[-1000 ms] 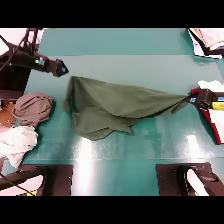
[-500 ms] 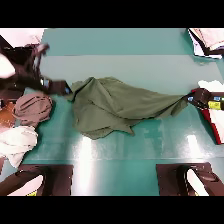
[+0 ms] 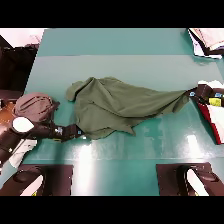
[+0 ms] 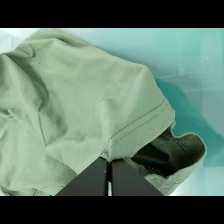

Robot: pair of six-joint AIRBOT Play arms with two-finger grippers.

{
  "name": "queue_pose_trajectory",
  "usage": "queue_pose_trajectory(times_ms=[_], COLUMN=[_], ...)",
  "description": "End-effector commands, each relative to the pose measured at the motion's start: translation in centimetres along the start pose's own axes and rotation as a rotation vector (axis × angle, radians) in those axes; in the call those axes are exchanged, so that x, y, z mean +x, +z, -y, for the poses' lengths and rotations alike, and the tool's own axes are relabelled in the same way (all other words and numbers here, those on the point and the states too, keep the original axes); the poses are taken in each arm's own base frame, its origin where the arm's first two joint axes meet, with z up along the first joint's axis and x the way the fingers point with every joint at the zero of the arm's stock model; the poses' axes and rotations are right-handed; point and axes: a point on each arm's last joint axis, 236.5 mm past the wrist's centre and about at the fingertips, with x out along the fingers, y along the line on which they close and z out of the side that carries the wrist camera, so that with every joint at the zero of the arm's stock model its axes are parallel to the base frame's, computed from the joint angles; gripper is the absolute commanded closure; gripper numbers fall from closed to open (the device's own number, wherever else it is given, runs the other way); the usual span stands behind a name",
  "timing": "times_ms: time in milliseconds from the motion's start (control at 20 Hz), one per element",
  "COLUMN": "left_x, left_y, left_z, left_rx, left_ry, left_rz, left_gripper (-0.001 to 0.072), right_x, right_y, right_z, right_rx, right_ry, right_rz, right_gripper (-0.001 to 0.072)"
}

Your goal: Fold the shirts.

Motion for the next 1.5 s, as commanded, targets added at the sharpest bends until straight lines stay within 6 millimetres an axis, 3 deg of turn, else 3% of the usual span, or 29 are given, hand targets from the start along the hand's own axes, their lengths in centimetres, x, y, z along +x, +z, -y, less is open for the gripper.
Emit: queue_pose_trajectory(times_ms=[0,200,600,750,800,850,950,1000,1050,1150,1300,1350,1450], left_x=[2.0,3.1,5.5,5.3,5.2,5.1,4.8,4.6,4.0,1.4,-4.3,-6.1,-9.4], left_y=[-1.6,-0.6,0.6,2.4,2.9,3.3,4.1,4.7,5.5,8.0,10.8,11.3,12.0], left_z=[0.3,0.9,-0.6,-0.2,-0.1,0.0,0.4,1.1,2.4,7.2,14.5,15.5,14.5], left_rx=[0.002,-0.011,-0.122,-0.143,-0.142,-0.141,-0.133,-0.122,-0.081,0.090,0.390,0.494,0.663], left_ry=[-0.015,0.003,0.021,0.004,0.002,-0.001,-0.009,-0.019,-0.039,-0.097,-0.111,-0.059,0.139], left_rz=[0.002,0.070,0.069,0.137,0.157,0.173,0.199,0.210,0.227,0.281,0.359,0.368,0.357], left_gripper=[0.0157,0.0157,0.0157,0.0159,0.0256,0.0425,0.0677,0.0681,0.0681,0.0682,0.0682,0.0682,0.0682], right_x=[0.0,0.0,0.0,0.0,0.0,0.0,0.0,0.0,-0.2,-1.2,-2.7,-2.6,-1.4], right_y=[0.4,0.4,0.3,0.4,0.4,0.4,0.4,0.5,0.6,1.9,3.1,2.2,-0.9], right_z=[0.0,-0.2,-0.2,-0.2,-0.2,-0.2,-0.2,-0.2,-0.3,-1.1,-0.2,0.9,2.6], right_rx=[0.001,0.004,0.004,0.004,0.004,0.003,0.003,0.003,-0.001,-0.031,-0.088,-0.083,-0.050], right_ry=[0.000,0.008,0.008,0.008,0.008,0.008,0.008,0.008,0.009,0.010,-0.077,-0.121,-0.152], right_rz=[0.015,0.015,0.015,0.015,0.015,0.015,0.017,0.021,0.024,0.061,0.075,0.015,-0.152], right_gripper=[0.0696,0.0696,0.0695,0.0695,0.0695,0.0695,0.0696,0.0696,0.0696,0.0695,0.0696,0.0696,0.0695])
